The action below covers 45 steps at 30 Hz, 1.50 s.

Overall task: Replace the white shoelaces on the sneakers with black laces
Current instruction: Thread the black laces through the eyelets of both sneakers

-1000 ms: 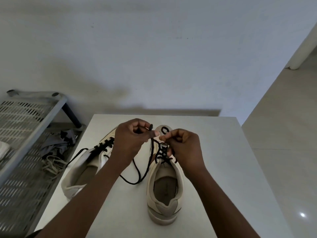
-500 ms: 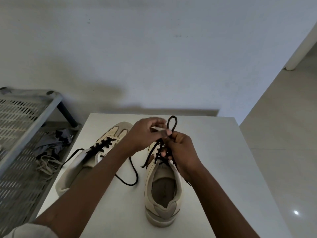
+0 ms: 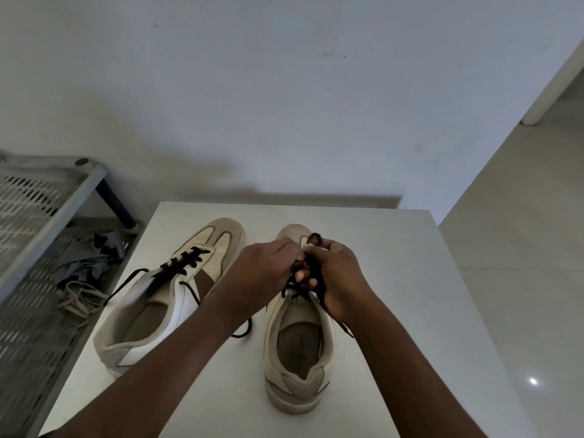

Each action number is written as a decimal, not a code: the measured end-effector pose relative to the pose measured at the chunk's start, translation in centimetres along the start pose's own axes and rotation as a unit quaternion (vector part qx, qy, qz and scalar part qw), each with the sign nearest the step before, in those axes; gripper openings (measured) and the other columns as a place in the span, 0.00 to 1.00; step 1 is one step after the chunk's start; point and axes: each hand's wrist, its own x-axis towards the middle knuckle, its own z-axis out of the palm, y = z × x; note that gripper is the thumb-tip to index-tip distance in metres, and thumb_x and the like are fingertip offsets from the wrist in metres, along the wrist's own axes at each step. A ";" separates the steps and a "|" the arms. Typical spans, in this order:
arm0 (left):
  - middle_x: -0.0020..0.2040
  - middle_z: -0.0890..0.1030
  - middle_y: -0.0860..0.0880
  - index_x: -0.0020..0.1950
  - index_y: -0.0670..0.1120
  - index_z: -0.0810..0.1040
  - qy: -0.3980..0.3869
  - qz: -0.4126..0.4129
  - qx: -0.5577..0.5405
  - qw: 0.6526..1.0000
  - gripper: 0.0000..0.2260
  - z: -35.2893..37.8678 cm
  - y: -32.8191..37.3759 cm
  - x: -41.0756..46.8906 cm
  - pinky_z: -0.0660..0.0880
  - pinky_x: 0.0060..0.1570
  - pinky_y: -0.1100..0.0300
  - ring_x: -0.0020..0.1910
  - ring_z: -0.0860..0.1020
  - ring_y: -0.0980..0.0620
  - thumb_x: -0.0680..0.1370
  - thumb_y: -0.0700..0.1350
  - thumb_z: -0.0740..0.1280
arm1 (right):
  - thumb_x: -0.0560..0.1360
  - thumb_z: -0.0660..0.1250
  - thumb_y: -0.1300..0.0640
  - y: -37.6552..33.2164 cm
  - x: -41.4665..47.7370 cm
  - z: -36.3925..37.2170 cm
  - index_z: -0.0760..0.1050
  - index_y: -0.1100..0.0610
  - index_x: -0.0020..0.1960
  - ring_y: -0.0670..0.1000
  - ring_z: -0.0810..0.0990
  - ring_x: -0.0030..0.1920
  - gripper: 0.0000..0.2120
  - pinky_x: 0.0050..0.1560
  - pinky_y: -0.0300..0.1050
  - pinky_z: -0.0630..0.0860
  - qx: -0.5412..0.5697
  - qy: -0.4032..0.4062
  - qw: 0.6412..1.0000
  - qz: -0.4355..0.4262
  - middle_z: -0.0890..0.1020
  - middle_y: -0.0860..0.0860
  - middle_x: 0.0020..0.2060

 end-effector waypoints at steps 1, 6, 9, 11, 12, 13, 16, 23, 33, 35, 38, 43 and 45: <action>0.39 0.80 0.46 0.45 0.41 0.78 -0.002 0.011 0.019 1.000 0.05 -0.2 -0.1 -0.1 0.76 0.27 0.55 0.30 0.77 0.49 0.74 0.38 0.63 | 0.79 0.63 0.65 -0.1 -0.1 -0.1 0.67 0.60 0.62 0.50 0.74 0.24 0.13 0.22 0.37 0.68 -0.022 0.017 1.000 -0.008 0.81 0.58 0.34; 0.37 0.82 0.47 0.41 0.40 0.80 0.053 -0.048 -0.090 0.993 0.01 -0.4 -0.4 0.3 0.77 0.29 0.54 0.32 0.80 0.50 0.72 0.37 0.69 | 0.73 0.73 0.57 -0.3 0.5 -1.4 0.74 0.54 0.58 0.49 0.83 0.33 0.15 0.29 0.39 0.72 -0.243 0.063 0.965 -0.078 0.82 0.54 0.44; 0.37 0.83 0.51 0.39 0.42 0.81 0.096 -0.136 -0.161 0.973 0.02 -0.3 -0.3 0.5 0.76 0.36 0.58 0.35 0.80 0.57 0.70 0.39 0.73 | 0.78 0.67 0.58 -0.5 0.4 -1.5 0.80 0.58 0.48 0.47 0.83 0.35 0.05 0.27 0.36 0.69 -0.285 0.017 0.953 -0.097 0.84 0.54 0.40; 0.37 0.82 0.55 0.39 0.43 0.82 0.120 -0.186 -0.170 0.960 0.04 -0.2 -0.3 0.4 0.76 0.38 0.65 0.38 0.80 0.61 0.68 0.37 0.75 | 0.81 0.60 0.58 -0.5 0.1 -1.2 0.80 0.58 0.49 0.45 0.82 0.37 0.10 0.25 0.34 0.67 -0.284 -0.029 0.955 -0.081 0.85 0.54 0.40; 0.36 0.81 0.57 0.39 0.43 0.82 0.124 -0.213 -0.178 0.953 0.05 -0.1 -0.3 0.4 0.76 0.38 0.69 0.38 0.80 0.63 0.68 0.37 0.76 | 0.82 0.58 0.58 -0.6 0.1 -1.2 0.79 0.58 0.50 0.44 0.82 0.38 0.11 0.26 0.34 0.67 -0.292 -0.047 0.952 -0.072 0.85 0.53 0.41; 0.35 0.80 0.59 0.39 0.44 0.82 0.122 -0.243 -0.188 0.944 0.05 0.0 -0.4 0.3 0.74 0.38 0.72 0.37 0.79 0.64 0.68 0.37 0.77 | 0.83 0.57 0.56 -0.6 0.0 -1.2 0.79 0.58 0.50 0.43 0.82 0.38 0.12 0.26 0.34 0.67 -0.301 -0.063 0.949 -0.064 0.85 0.52 0.43; 0.34 0.80 0.61 0.37 0.49 0.81 0.105 -0.327 -0.221 0.913 0.07 0.2 -0.3 0.3 0.73 0.36 0.69 0.35 0.79 0.64 0.68 0.40 0.78 | 0.81 0.61 0.52 -1.0 -0.1 -1.7 0.79 0.60 0.52 0.43 0.82 0.40 0.13 0.31 0.35 0.70 -0.306 -0.103 0.945 -0.047 0.85 0.52 0.44; 0.37 0.82 0.54 0.37 0.53 0.78 0.076 -0.374 -0.277 0.882 0.12 0.1 -0.1 0.3 0.81 0.45 0.49 0.38 0.83 0.55 0.70 0.37 0.74 | 0.75 0.69 0.61 -0.6 0.1 -1.9 0.81 0.59 0.48 0.45 0.81 0.39 0.03 0.35 0.34 0.73 -0.368 -0.065 0.926 -0.056 0.84 0.54 0.43; 0.39 0.83 0.52 0.39 0.49 0.80 0.094 -0.454 -0.382 0.799 0.08 0.9 -0.2 0.0 0.80 0.49 0.44 0.43 0.83 0.48 0.70 0.37 0.74 | 0.75 0.63 0.74 -0.9 0.3 -2.9 0.69 0.55 0.66 0.53 0.83 0.45 0.24 0.44 0.40 0.79 -0.130 -0.178 0.975 -0.017 0.84 0.61 0.47; 0.40 0.83 0.49 0.40 0.48 0.81 0.095 -0.462 -0.393 0.790 0.07 0.9 -0.2 0.0 0.81 0.49 0.46 0.42 0.83 0.49 0.70 0.37 0.74 | 0.72 0.64 0.78 -0.9 0.1 -2.9 0.75 0.56 0.63 0.53 0.83 0.46 0.25 0.49 0.43 0.79 -0.166 -0.208 0.962 -0.054 0.84 0.59 0.46; 0.39 0.84 0.46 0.42 0.43 0.82 0.096 -0.462 -0.421 0.775 0.05 0.7 0.0 0.1 0.81 0.43 0.53 0.39 0.83 0.50 0.70 0.36 0.75 | 0.71 0.69 0.72 -0.2 0.1 -2.3 0.81 0.59 0.54 0.53 0.84 0.44 0.15 0.46 0.41 0.80 -0.250 -0.145 0.946 -0.149 0.85 0.57 0.43; 0.39 0.85 0.43 0.46 0.38 0.83 0.087 -0.450 -0.477 0.750 0.06 0.3 -0.1 0.0 0.81 0.43 0.58 0.39 0.84 0.50 0.70 0.33 0.74 | 0.74 0.71 0.61 0.4 0.6 -2.4 0.84 0.58 0.46 0.49 0.84 0.41 0.03 0.44 0.39 0.78 -0.303 -0.059 0.929 -0.206 0.85 0.53 0.40; 0.39 0.85 0.44 0.45 0.38 0.83 0.076 -0.451 -0.497 0.738 0.06 0.2 -0.7 -0.5 0.81 0.44 0.58 0.40 0.84 0.50 0.70 0.32 0.73 | 0.74 0.71 0.55 0.2 0.7 -3.2 0.83 0.53 0.43 0.45 0.81 0.46 0.03 0.48 0.38 0.74 -0.343 -0.036 0.919 -0.189 0.84 0.48 0.44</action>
